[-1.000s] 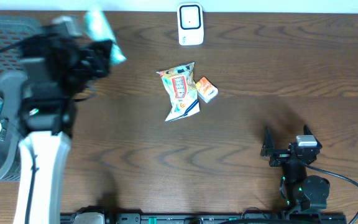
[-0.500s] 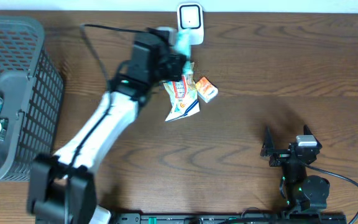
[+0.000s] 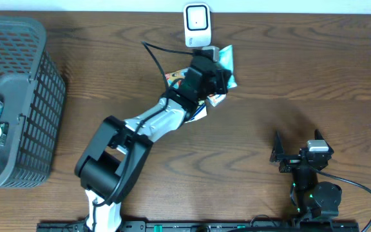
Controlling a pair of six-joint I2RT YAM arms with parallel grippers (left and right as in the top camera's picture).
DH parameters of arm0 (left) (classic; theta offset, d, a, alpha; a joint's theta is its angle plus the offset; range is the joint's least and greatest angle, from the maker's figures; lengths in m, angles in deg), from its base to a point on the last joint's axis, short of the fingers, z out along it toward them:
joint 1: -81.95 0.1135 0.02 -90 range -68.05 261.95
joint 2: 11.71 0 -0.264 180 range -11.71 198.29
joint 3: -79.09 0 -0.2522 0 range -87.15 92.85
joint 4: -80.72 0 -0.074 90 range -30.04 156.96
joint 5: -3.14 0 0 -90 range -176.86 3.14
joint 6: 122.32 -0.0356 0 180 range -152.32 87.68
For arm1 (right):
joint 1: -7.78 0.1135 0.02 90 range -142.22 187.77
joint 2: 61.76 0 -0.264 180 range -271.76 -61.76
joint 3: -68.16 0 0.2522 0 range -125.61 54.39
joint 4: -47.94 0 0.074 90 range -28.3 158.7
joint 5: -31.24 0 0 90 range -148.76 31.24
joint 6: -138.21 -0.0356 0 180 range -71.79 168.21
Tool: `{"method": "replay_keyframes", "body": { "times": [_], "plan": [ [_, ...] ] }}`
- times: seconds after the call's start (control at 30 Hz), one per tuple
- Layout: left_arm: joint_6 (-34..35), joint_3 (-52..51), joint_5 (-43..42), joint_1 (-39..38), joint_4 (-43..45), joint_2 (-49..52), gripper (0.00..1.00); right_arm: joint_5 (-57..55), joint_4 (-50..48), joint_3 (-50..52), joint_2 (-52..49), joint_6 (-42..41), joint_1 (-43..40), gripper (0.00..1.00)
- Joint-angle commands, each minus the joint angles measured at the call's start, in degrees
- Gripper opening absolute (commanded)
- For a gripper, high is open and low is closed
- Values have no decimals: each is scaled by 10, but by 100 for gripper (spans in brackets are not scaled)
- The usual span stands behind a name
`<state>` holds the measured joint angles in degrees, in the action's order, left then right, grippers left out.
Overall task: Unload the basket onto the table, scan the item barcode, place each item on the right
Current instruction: 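Carry the green wipes pack to the scanner and release it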
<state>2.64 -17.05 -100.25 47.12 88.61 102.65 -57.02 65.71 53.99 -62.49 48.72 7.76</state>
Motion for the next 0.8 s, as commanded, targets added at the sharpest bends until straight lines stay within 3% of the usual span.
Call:
{"method": "replay_keyframes", "body": {
  "times": [0.0,0.07,0.13,0.23,0.3,0.5,0.67,0.77],
  "plan": [
    [14,11,12,-13,17,23,8,1,2,1,2,4,-3,99],
    [14,11,15,-15,16,31,10,1,2,1,2,4,-3,99],
    [14,11,14,-17,16,38,33,1,2,1,2,4,-3,99],
    [16,11,14,-17,16,40,43,1,2,1,2,4,-3,99],
    [16,11,14,-17,19,40,56,1,2,1,2,4,-3,99],
    [11,11,-5,-1,50,13,57,1,2,1,2,4,-3,99],
    [4,11,-25,42,31,-75,56,1,2,1,2,4,-3,99],
    [-25,11,-30,77,-26,-149,55,1,2,1,2,4,-3,99]
  ]
}}
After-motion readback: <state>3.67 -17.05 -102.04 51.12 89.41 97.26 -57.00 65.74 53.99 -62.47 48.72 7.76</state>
